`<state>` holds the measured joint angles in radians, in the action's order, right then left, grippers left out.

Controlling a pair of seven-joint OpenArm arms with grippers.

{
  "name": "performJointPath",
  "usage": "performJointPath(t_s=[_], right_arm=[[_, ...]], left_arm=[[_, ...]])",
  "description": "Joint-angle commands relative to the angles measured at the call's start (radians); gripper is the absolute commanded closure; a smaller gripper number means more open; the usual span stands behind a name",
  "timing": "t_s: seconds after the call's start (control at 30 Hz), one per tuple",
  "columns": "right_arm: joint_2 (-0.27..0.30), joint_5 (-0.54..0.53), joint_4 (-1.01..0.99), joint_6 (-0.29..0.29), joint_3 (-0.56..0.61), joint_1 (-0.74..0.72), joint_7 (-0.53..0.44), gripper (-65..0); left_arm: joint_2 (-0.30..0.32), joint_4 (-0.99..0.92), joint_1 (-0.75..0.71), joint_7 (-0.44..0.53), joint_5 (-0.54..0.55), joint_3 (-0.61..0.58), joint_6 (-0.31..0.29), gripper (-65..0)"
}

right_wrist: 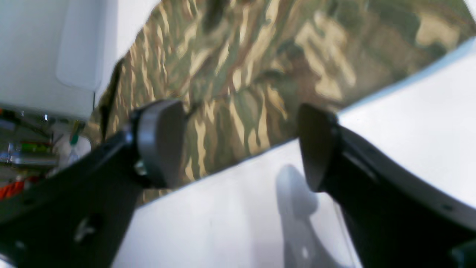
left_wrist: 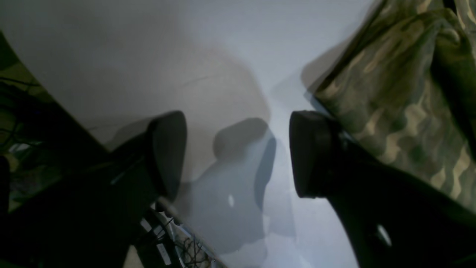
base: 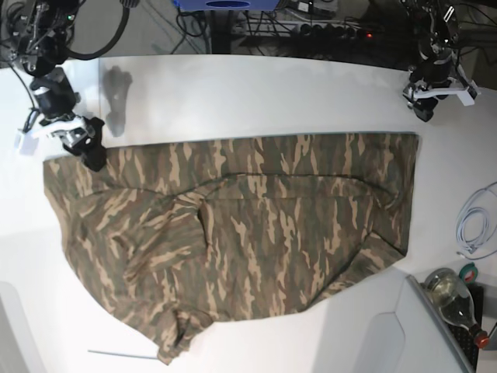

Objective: Layout the t-shirt on the table in an organized manner, then fold the t-shirt properly
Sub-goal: 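Release the shirt and raise both grippers, then grasp the shirt edge with both grippers and drag it outward to flatten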

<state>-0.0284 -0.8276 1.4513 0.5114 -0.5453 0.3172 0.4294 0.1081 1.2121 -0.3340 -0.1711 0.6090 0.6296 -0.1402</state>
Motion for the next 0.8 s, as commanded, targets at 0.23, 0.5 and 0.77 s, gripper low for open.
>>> performJointPath(t_s=[0.23,0.5,0.77], right_arm=[[0.022,-0.011,0.012,0.040,-0.008,0.006,-0.020,-47.4],[0.029,-0.014,0.010,0.040,-0.006,0.003,-0.022,-48.2],[-0.005,-0.011,-0.001,0.033,-0.143,-0.033,-0.019,-48.0]], left_arm=[[0.000,0.008,0.062,-0.011,0.002,-0.017,-0.098,-41.8],[0.009,-0.128,0.164,-0.011,0.001,-0.030,-0.101,-41.8],[0.006,-0.160,0.197,-0.008,0.001,-0.119,-0.098,-41.5]])
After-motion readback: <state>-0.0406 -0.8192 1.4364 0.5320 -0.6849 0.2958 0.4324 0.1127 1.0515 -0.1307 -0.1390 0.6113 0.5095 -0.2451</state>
